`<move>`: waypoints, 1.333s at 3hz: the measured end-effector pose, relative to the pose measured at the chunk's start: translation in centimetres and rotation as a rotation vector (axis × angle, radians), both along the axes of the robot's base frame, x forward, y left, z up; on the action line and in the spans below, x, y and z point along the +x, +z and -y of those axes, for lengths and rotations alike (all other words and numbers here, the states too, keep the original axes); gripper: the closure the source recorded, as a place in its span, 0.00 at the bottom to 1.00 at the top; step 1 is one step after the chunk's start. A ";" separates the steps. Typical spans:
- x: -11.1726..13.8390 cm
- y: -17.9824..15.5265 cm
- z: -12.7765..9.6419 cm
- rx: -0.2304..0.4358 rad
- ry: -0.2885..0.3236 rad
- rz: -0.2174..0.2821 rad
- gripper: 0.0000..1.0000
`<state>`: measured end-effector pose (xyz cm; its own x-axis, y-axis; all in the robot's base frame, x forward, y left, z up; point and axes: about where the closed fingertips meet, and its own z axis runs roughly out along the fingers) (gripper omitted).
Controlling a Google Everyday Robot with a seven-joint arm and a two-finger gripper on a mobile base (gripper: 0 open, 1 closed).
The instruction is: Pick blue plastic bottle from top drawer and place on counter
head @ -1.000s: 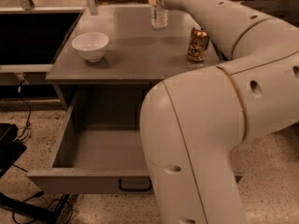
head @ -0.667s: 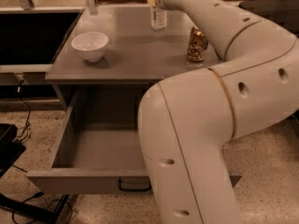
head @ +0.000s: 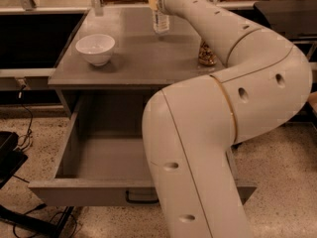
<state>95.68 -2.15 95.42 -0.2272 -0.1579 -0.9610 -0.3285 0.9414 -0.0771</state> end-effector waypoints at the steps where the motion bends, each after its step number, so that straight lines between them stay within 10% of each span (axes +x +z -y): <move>1: -0.2 -1.4 -0.4 0.013 -0.009 -0.015 1.00; 2: -0.6 -3.4 -0.9 0.044 -0.021 -0.016 0.97; 4: -0.6 -3.4 -0.9 0.044 -0.021 -0.016 0.51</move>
Offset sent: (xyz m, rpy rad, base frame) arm -0.0171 0.0149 -0.0489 0.0893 0.0024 -0.0352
